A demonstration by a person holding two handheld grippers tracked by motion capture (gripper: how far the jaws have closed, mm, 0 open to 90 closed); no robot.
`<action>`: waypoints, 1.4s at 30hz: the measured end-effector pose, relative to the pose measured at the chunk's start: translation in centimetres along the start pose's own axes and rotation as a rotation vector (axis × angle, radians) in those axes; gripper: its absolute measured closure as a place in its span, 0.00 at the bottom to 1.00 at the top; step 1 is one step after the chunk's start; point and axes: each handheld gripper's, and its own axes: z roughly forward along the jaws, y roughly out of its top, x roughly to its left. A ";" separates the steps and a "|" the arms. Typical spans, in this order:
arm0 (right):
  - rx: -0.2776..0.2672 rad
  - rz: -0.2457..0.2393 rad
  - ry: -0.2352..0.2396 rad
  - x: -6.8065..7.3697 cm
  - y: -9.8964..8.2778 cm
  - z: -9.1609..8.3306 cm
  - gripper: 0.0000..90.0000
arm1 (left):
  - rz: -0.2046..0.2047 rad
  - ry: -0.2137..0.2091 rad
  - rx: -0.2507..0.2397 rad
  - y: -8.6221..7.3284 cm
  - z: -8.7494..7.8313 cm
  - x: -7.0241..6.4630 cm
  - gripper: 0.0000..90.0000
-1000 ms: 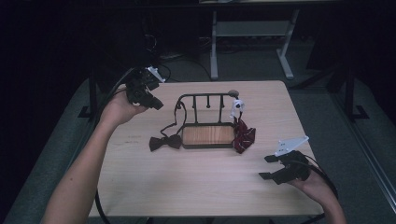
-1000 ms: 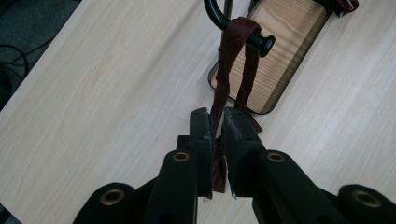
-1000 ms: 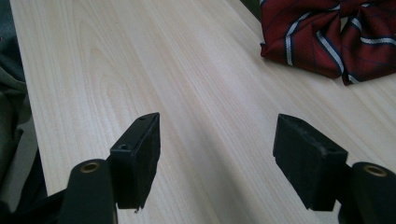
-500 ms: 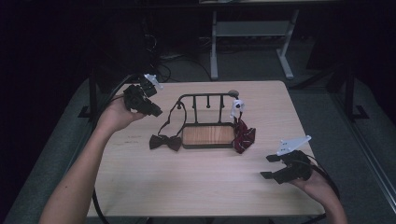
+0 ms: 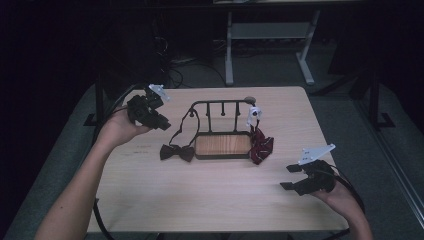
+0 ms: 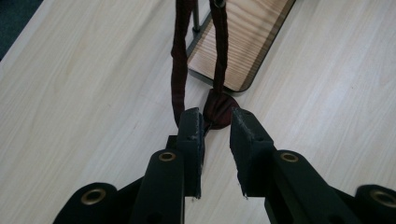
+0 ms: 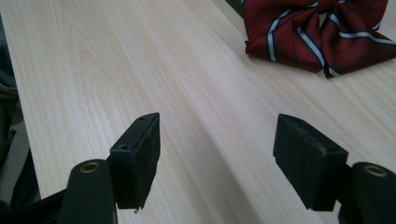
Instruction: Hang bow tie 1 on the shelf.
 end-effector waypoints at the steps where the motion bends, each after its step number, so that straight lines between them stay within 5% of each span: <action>1: 0.000 0.007 -0.001 0.0 0.0 -0.1 0.35 | -0.001 -0.003 -0.003 -0.2 0.1 -0.1 0.81; 42: 0.008 0.037 -0.010 -0.4 -0.7 -0.2 0.35 | 0.015 -0.058 -0.034 -6.0 3.5 -3.5 0.60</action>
